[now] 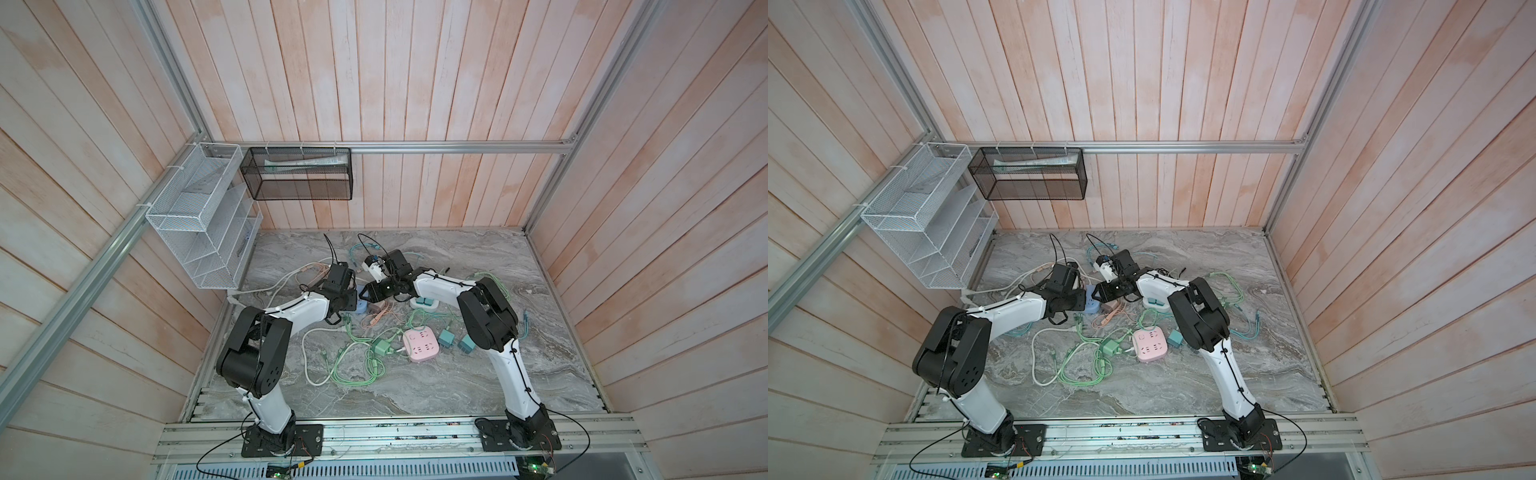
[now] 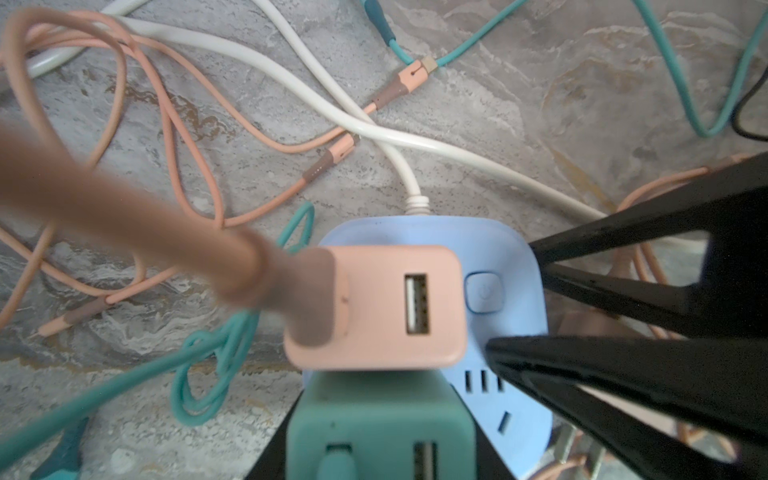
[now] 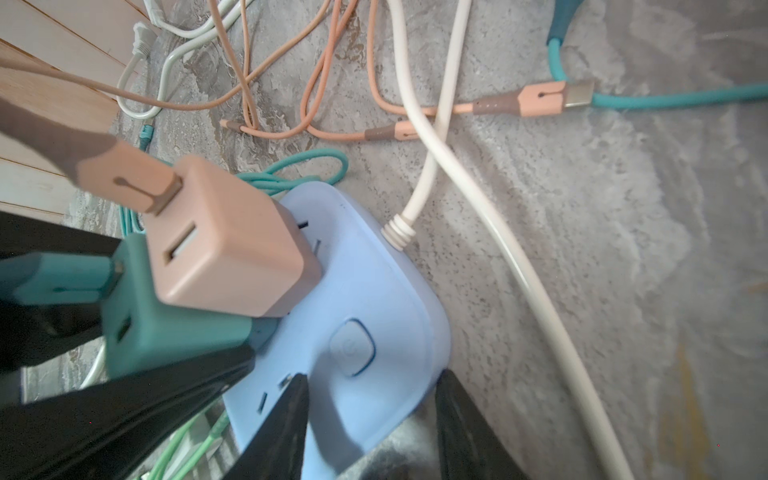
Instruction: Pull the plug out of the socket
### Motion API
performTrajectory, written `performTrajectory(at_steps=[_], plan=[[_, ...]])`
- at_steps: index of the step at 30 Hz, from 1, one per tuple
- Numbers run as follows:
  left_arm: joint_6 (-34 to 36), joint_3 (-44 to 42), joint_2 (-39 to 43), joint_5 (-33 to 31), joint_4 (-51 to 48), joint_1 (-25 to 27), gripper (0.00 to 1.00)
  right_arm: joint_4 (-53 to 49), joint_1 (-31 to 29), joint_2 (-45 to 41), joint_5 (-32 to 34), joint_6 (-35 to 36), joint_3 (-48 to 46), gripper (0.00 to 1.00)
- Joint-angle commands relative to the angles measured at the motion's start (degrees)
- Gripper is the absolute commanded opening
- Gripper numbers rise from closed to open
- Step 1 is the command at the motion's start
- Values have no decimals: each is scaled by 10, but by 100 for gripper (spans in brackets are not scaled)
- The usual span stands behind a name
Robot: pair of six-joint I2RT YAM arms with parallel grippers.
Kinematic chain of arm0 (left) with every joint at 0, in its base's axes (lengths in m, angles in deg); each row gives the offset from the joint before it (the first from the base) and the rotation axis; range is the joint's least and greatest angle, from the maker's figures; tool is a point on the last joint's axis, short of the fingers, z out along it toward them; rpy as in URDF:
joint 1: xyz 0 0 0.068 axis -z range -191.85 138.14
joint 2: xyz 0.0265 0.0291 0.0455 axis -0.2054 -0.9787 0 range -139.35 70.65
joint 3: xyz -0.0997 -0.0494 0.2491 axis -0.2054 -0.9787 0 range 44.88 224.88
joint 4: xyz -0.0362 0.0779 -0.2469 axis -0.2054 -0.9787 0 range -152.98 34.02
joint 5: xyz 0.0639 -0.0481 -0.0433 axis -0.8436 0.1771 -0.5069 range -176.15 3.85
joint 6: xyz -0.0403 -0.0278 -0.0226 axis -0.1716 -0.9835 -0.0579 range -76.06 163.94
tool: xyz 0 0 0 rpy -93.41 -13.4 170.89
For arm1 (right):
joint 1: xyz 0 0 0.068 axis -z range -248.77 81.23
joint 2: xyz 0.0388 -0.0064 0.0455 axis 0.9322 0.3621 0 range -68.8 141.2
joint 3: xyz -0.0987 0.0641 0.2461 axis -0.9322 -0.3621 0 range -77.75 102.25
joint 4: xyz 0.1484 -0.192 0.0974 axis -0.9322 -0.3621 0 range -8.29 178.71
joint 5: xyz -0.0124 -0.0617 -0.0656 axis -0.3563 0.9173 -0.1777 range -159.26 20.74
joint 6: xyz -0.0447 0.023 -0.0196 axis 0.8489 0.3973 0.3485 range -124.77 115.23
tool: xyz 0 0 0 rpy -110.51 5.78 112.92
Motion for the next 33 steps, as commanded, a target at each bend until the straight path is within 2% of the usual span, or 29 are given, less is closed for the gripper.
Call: performTrajectory(at_steps=[1, 8, 15, 21, 28, 33], plan=[[-12, 4, 23, 43, 33, -3, 22, -139, -13, 62, 54, 19, -47, 45], [-22, -10, 33, 59, 45, -14, 21, -137, -13, 62, 54, 18, -51, 45], [22, 20, 20, -3, 8, 20, 21, -137, -13, 63, 54, 17, -48, 44], [15, 16, 25, -26, 9, 25, 21, -141, -13, 64, 57, 18, -52, 44], [-16, 13, 40, 53, 28, -8, 21, -146, -13, 67, 61, 19, -51, 44], [-7, 13, 44, 55, 16, -11, 21, -149, -13, 68, 64, 20, -50, 44]])
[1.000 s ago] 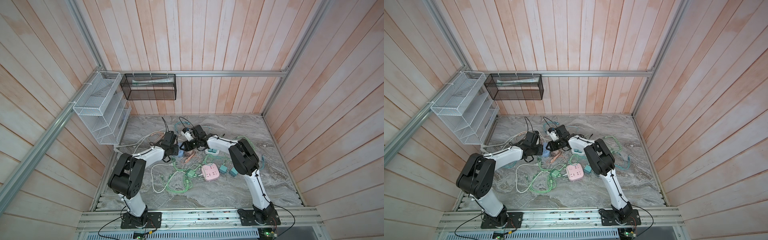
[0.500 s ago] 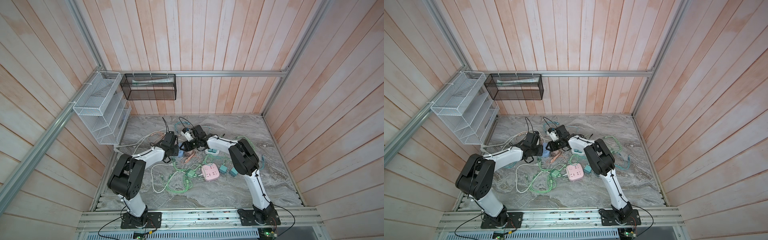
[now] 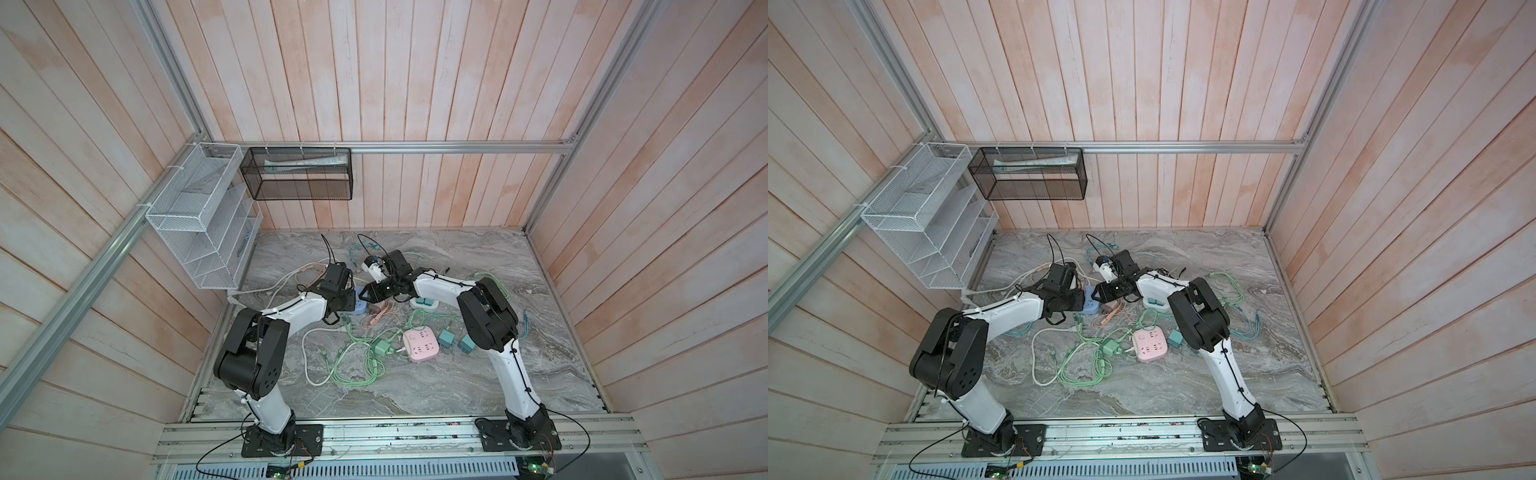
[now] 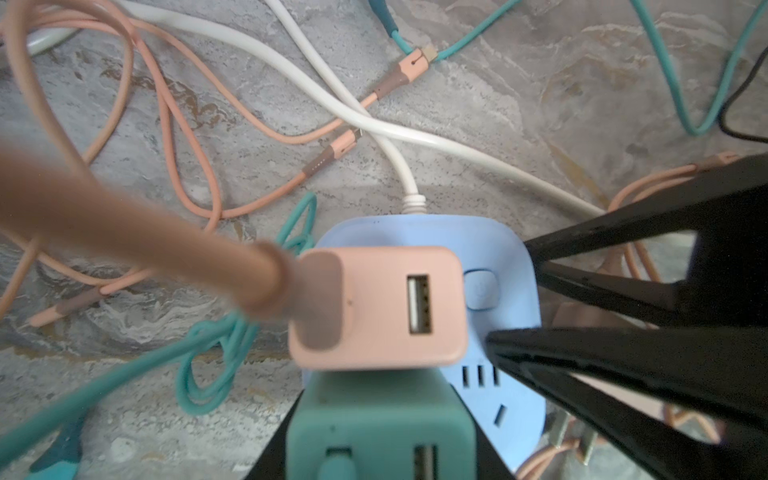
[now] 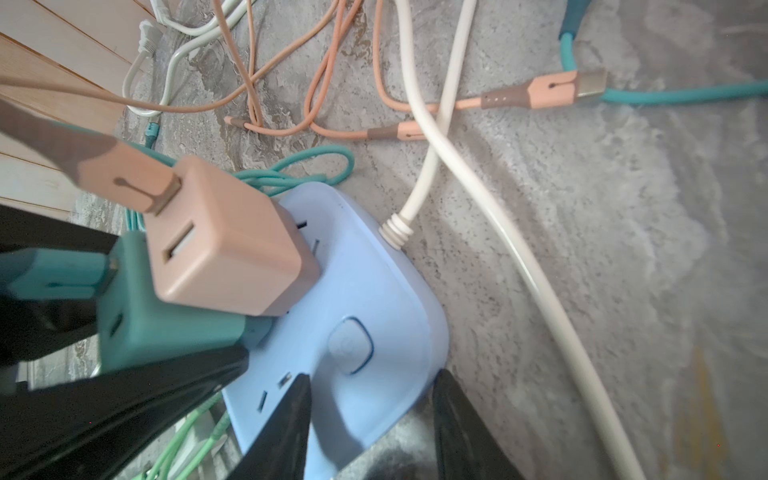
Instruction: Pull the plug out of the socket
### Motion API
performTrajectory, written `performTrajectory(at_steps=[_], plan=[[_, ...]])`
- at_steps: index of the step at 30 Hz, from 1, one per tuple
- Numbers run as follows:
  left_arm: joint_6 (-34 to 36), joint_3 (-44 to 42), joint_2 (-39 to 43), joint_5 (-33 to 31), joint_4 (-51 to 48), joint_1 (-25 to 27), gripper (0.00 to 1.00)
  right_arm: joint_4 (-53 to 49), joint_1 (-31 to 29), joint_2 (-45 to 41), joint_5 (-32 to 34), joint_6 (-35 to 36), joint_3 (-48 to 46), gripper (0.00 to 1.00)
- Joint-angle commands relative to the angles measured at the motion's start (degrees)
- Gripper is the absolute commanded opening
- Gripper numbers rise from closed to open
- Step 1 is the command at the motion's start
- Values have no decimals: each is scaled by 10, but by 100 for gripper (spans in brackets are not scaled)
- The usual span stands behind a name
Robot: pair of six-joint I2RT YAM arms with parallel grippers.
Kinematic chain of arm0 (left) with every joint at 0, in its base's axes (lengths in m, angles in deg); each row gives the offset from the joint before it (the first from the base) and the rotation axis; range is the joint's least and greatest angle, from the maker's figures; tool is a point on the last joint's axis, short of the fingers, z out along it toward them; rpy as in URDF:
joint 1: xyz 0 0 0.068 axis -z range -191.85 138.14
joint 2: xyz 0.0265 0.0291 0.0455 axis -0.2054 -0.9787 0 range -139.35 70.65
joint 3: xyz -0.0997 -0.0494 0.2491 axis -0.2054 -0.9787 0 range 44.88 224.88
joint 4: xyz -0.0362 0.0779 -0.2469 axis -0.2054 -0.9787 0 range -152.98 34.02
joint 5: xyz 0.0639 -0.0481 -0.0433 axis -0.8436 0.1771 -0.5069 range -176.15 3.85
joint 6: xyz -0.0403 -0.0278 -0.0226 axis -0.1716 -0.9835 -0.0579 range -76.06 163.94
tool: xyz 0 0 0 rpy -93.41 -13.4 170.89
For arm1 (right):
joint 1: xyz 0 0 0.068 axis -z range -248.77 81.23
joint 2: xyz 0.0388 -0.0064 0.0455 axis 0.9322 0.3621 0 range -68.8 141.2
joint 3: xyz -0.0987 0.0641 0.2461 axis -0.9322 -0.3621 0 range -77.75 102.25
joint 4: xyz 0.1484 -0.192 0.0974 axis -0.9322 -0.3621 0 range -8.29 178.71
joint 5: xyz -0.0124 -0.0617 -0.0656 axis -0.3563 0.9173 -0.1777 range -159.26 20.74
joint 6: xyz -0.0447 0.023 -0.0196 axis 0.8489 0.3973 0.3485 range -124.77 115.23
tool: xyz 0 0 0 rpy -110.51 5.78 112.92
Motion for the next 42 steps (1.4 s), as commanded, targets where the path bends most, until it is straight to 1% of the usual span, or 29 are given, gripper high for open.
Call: performTrajectory(at_steps=[1, 3, 7, 10, 12, 16, 21, 29, 32, 36, 40, 42], plan=[[-1, 15, 35, 31, 23, -1, 21, -149, -12, 70, 69, 20, -48, 43], [6, 13, 37, 14, 13, 2, 21, -148, -12, 70, 68, 19, -48, 43], [29, 10, 47, -59, -1, 24, 21, -150, -12, 73, 67, 19, -43, 43], [37, 5, 54, -75, 7, 32, 20, -152, -12, 76, 68, 19, -42, 43], [31, 4, 52, -68, 12, 30, 21, -153, -11, 77, 68, 19, -43, 43], [1, -6, 51, -11, 36, 13, 21, -154, -11, 76, 71, 20, -48, 43], [7, 0, 47, -24, 18, 13, 20, -150, -9, 70, 72, 18, -53, 43], [-2, -32, 77, -22, 11, 5, 21, -141, -8, 69, 72, 16, -47, 43], [-24, -53, 85, -12, 9, -9, 21, -140, -6, 69, 71, 14, -48, 43], [-55, -97, 114, 14, 31, -33, 21, -138, -5, 67, 72, 13, -53, 43], [-78, -115, 131, 18, 34, -45, 21, -136, -4, 68, 69, 13, -55, 43], [-101, -123, 131, 25, 33, -59, 21, -135, -3, 68, 68, 12, -57, 43]])
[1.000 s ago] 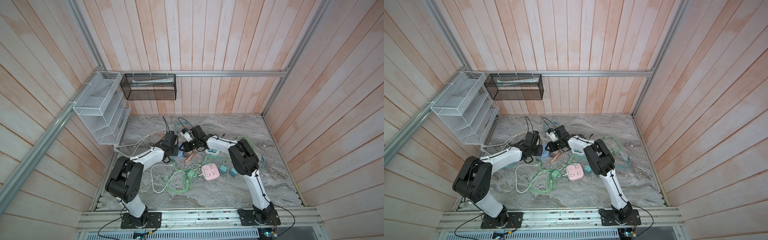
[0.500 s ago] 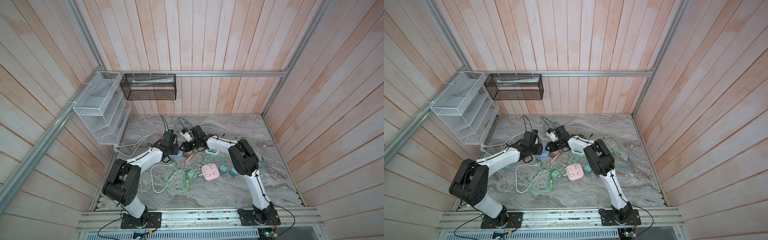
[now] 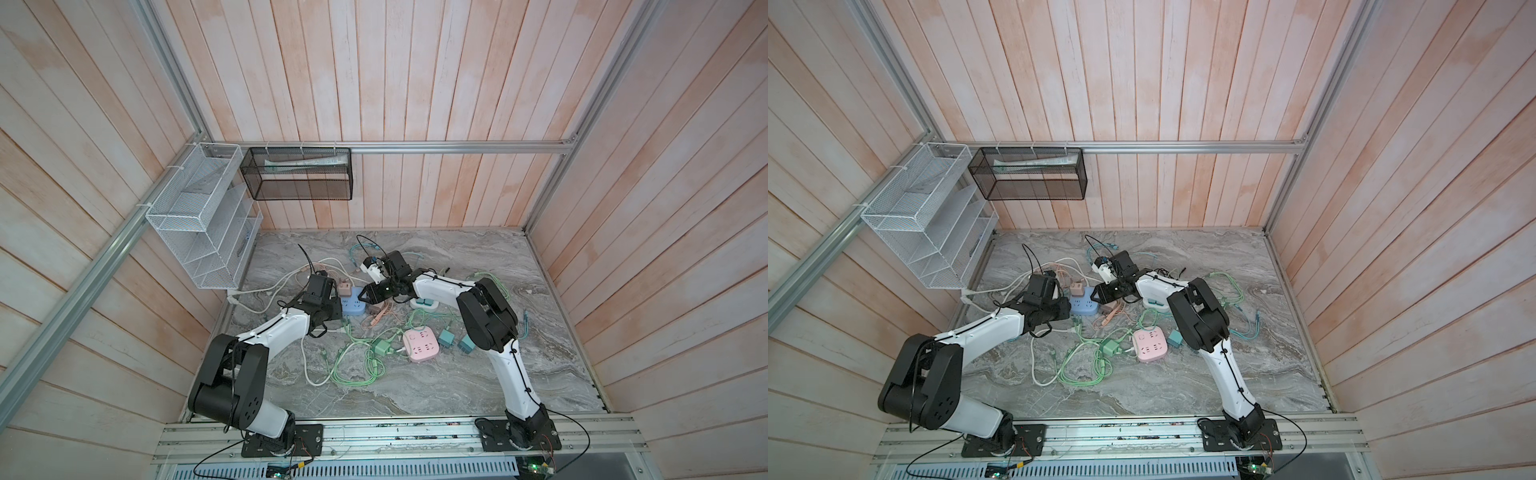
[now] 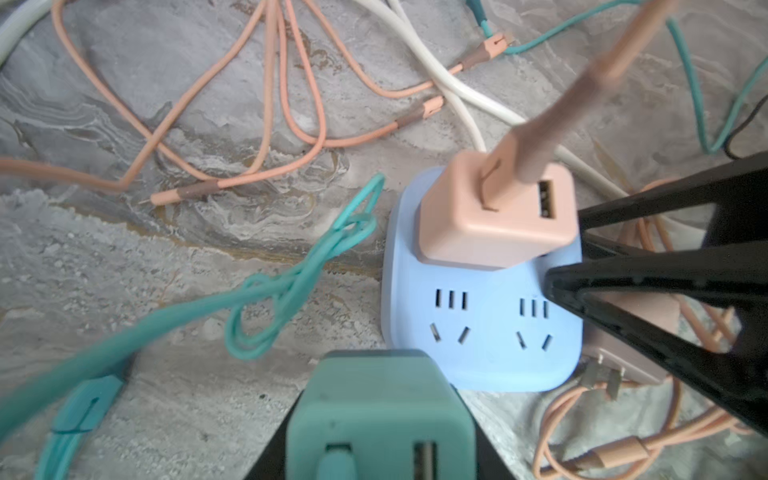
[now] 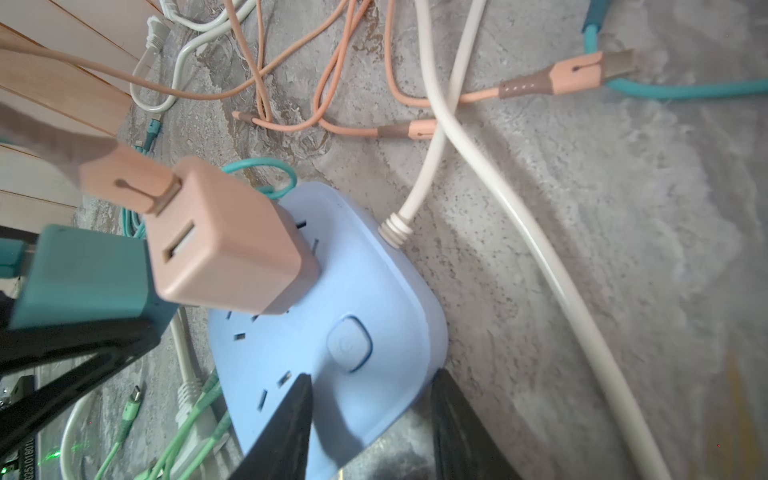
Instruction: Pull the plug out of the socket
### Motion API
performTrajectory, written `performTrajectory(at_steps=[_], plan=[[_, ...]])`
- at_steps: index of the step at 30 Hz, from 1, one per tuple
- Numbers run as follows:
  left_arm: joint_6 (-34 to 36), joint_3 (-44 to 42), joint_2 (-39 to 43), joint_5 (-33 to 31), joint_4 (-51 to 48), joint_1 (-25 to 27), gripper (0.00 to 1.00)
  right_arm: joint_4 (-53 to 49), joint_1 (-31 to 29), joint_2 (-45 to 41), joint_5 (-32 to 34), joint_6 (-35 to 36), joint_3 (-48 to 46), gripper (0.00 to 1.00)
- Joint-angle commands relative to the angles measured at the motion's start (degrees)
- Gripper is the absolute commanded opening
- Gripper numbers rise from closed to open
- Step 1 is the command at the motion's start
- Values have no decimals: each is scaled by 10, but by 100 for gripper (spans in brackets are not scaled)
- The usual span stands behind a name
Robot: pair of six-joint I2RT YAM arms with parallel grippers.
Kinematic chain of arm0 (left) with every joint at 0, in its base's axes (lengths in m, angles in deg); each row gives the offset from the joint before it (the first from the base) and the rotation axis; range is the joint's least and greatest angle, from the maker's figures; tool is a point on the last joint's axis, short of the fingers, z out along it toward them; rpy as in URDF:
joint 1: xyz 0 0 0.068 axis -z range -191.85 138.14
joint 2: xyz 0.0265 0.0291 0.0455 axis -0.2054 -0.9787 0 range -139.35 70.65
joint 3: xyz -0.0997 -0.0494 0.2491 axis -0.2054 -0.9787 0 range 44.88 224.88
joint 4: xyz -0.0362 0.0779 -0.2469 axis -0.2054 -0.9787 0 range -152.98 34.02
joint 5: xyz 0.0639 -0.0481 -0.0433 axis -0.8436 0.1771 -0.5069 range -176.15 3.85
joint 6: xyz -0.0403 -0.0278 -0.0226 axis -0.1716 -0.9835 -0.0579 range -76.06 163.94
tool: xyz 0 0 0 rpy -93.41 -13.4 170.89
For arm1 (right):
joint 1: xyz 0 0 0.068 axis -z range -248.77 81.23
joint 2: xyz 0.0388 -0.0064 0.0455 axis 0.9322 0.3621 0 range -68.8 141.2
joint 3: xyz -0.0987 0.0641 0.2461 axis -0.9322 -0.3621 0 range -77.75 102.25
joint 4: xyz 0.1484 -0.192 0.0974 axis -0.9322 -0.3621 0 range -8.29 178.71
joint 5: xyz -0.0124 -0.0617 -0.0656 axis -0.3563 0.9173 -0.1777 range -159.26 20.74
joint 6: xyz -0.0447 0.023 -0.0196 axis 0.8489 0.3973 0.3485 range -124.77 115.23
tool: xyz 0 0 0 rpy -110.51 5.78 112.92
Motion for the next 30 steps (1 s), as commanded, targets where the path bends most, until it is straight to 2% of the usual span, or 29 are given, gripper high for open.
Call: performTrajectory(at_steps=[1, 4, 10, 15, 24, 30], plan=[[-47, -13, 11, 22, 21, -20, 21, -141, 0, 67, 75, 11, -53, 43], [-62, -18, 12, 30, 16, -38, 21, -141, 0, 64, 78, 11, -56, 43], [-46, -1, 3, 38, -9, -55, 21, -144, 1, 63, 82, 13, -55, 43], [-23, 29, -35, 54, -45, -63, 24, -147, 1, 64, 87, 14, -49, 43], [-22, 40, -49, 50, -59, -64, 46, -149, 2, 63, 90, 16, -48, 43], [-22, 37, -53, 51, -60, -64, 51, -147, 2, 63, 91, 14, -49, 43]])
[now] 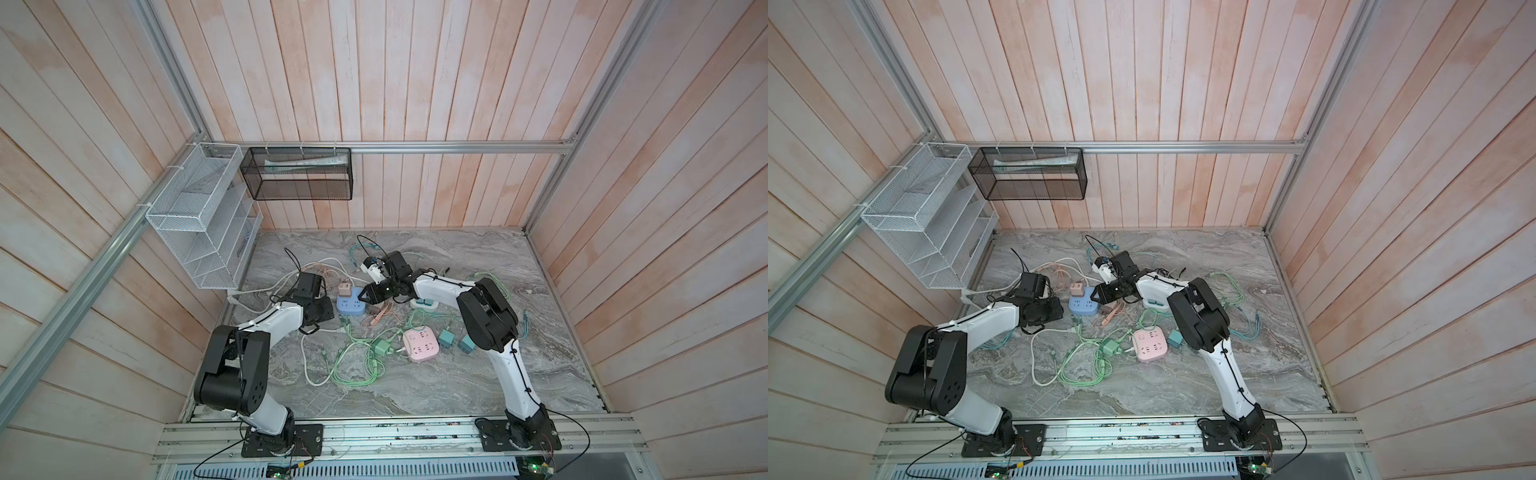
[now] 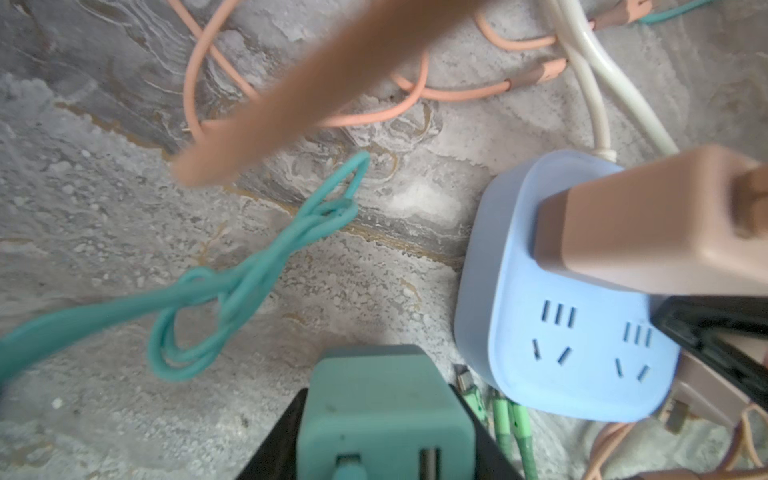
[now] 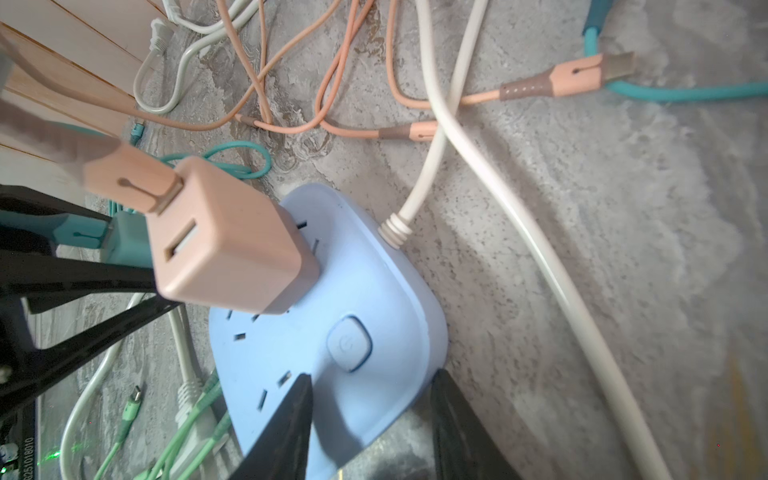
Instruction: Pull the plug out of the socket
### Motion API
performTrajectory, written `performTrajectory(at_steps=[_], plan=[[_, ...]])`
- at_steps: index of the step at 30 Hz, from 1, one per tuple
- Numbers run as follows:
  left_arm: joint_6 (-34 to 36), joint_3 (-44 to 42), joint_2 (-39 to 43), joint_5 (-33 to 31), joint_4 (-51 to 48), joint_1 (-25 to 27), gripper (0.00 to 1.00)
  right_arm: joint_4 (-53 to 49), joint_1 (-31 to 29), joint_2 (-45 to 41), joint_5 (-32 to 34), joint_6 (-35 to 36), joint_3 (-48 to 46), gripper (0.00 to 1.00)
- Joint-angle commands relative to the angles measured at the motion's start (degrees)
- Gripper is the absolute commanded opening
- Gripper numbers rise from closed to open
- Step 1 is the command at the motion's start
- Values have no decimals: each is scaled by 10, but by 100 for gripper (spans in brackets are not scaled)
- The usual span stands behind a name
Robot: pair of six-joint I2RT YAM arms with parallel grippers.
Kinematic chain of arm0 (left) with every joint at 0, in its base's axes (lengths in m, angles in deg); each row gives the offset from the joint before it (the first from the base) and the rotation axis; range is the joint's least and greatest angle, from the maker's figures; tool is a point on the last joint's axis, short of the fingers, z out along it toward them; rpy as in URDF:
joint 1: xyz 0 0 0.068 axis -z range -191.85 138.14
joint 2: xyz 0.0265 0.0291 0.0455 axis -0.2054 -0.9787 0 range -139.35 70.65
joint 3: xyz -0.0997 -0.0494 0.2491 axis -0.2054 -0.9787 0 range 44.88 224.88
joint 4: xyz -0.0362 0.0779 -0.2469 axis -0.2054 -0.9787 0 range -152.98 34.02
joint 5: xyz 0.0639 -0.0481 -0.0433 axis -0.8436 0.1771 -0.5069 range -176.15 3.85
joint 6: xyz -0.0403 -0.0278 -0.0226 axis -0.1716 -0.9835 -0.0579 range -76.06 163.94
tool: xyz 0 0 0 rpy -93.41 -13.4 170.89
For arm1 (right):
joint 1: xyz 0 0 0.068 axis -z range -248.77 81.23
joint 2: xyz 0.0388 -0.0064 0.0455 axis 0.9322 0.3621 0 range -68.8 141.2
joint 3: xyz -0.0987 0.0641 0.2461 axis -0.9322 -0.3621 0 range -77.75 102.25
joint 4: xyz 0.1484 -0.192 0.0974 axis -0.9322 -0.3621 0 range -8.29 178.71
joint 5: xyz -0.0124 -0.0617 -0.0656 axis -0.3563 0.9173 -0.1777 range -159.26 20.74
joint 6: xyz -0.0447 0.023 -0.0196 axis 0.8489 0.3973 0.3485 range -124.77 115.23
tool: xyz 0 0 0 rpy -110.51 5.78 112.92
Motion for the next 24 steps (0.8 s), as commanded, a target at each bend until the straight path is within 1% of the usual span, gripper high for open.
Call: performTrajectory(at_steps=[1, 3, 8, 11, 20, 22, 23, 24], plan=[[5, 13, -11, 5, -9, -2, 52, -154, 1, 64, 91, 14, -45, 43], [6, 15, -15, 2, -17, -2, 54, -154, 1, 65, 92, 15, -44, 43], [2, 11, -7, -15, -24, -2, 71, -154, 1, 65, 92, 14, -44, 43], [-1, 15, 2, -23, -27, -2, 75, -153, 1, 67, 90, 13, -45, 43], [7, 57, 13, -52, -56, -2, 77, -151, 1, 66, 91, 11, -46, 43], [15, 71, 12, -55, -63, -2, 76, -150, 1, 66, 90, 11, -47, 43], [19, 78, 10, -54, -66, -2, 74, -149, 1, 66, 90, 11, -48, 43], [23, 84, 8, -51, -69, -2, 70, -149, 1, 66, 90, 11, -47, 43]])
